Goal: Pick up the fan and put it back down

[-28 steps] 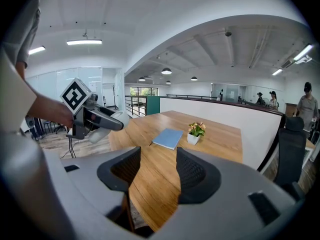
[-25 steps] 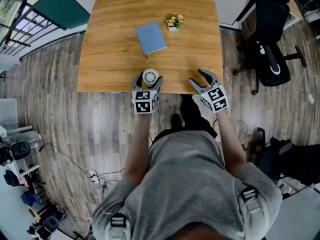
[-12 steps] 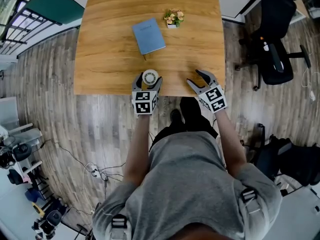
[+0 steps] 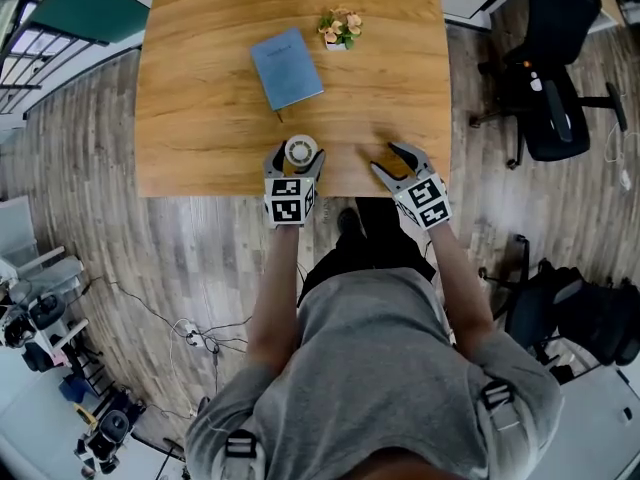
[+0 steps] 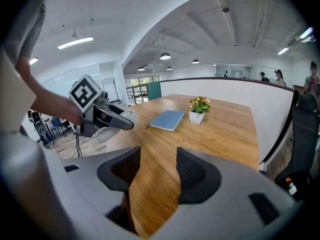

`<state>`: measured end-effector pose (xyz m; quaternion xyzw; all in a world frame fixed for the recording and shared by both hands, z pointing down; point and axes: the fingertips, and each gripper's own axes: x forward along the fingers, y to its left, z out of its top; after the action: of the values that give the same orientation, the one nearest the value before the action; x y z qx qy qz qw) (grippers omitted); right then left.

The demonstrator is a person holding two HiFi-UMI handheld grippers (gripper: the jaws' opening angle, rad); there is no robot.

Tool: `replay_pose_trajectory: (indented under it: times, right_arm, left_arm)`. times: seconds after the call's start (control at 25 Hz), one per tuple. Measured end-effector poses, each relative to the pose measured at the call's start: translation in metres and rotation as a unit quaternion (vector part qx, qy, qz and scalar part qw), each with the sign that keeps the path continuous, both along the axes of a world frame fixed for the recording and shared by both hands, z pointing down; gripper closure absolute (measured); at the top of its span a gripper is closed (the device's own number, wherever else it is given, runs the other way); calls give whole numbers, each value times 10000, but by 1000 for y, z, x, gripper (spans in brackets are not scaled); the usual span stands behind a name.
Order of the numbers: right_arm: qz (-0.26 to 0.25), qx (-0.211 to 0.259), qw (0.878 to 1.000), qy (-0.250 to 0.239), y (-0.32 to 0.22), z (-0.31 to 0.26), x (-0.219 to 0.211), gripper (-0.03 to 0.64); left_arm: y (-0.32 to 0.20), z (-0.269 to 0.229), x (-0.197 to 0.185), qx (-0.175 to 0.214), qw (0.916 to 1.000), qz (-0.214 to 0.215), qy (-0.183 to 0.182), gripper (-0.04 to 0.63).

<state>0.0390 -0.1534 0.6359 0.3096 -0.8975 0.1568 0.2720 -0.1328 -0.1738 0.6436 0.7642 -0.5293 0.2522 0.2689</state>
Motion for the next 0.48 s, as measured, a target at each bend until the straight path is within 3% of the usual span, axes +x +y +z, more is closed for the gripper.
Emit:
replay_pose_trajectory:
  times: [0.48]
  right_arm:
    - [163, -201, 9996, 89, -14, 21, 15, 383]
  left_arm:
    - [-19, 49, 9, -411, 9991, 35, -74, 227]
